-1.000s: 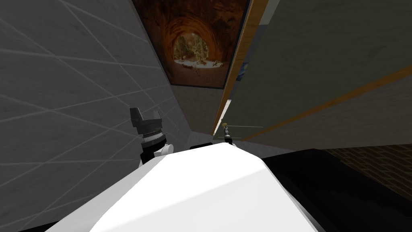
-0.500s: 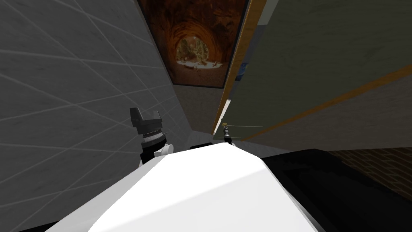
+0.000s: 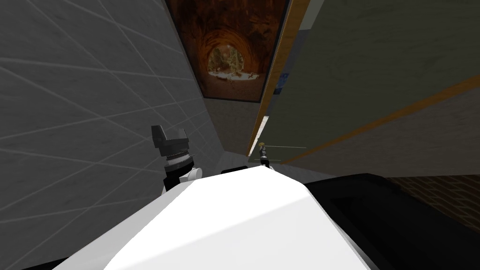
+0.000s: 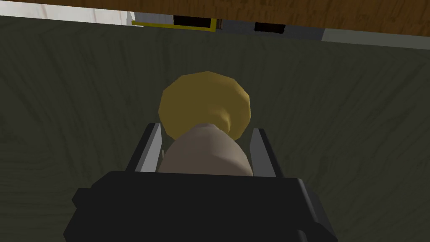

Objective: Pull the door open

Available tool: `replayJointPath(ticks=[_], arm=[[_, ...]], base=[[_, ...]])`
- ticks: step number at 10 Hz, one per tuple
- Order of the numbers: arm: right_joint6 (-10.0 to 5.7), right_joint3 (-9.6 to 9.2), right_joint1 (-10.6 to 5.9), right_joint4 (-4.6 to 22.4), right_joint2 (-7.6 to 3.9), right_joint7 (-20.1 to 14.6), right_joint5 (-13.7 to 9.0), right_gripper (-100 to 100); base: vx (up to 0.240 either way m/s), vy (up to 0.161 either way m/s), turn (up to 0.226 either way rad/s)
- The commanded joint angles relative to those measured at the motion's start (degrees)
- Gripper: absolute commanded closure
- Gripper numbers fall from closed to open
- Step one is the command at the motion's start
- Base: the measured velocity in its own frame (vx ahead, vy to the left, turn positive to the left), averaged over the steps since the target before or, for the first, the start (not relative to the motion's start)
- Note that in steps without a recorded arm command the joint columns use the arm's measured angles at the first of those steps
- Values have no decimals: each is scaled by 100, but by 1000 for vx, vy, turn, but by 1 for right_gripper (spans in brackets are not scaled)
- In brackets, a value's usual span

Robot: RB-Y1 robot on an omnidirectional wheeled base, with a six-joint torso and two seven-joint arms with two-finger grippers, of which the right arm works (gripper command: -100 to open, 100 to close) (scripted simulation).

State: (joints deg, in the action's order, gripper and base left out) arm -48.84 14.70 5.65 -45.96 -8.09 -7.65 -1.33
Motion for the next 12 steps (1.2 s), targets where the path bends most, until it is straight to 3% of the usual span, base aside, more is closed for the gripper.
replayJointPath(ticks=[1,12], arm=[[18,-71,-46,-7,46,-286,-90,100],[118,-241,-223,65,81,-1815,-482,100]], base=[[-73,-24,86],[-53,-13,39]])
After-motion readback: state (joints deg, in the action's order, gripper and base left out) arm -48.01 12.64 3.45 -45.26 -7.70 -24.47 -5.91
